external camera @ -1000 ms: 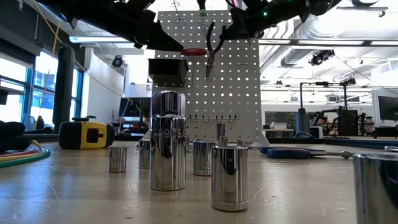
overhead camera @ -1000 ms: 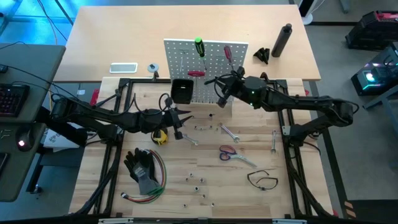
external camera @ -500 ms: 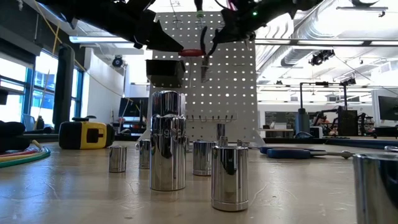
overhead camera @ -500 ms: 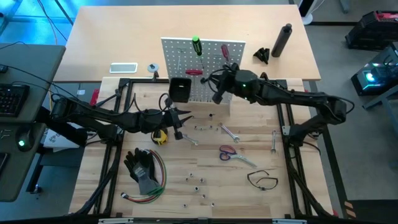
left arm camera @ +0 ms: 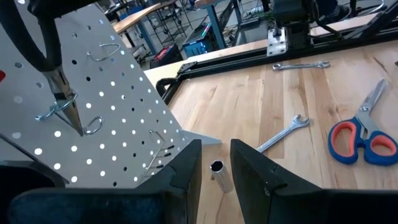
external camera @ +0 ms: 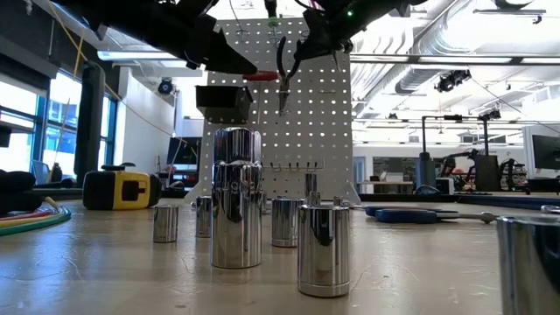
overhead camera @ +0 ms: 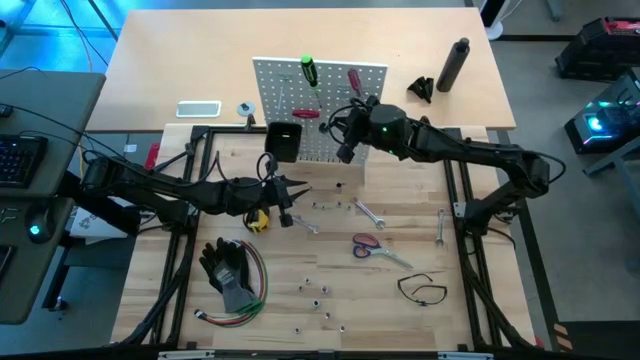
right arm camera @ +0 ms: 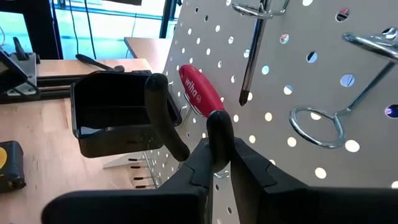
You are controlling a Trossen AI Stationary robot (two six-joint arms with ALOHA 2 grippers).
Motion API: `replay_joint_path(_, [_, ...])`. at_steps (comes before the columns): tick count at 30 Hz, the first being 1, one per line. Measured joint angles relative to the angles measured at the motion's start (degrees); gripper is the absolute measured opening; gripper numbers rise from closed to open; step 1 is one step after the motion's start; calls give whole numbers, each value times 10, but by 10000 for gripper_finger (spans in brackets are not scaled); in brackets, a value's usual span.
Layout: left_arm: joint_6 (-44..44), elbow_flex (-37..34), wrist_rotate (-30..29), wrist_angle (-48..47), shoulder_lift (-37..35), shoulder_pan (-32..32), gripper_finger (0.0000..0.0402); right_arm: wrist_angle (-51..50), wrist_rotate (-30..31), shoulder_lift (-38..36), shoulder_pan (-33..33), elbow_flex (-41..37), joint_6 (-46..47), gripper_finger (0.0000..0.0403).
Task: Hang tools onto peg board
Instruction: Hang the black pliers on the white peg board
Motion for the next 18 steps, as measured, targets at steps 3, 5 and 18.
replay_joint_path(3, [-1,0,0,0,0,0,78,1,-1,0,0,0,3,21])
replay_joint_path(5, [-5,0,0,-1,0,0,78,2,-5,0,0,0,6,21])
replay_joint_path(18, [-14,0,0,-2,0,-1,78,20,-27,0,0,0,0,21])
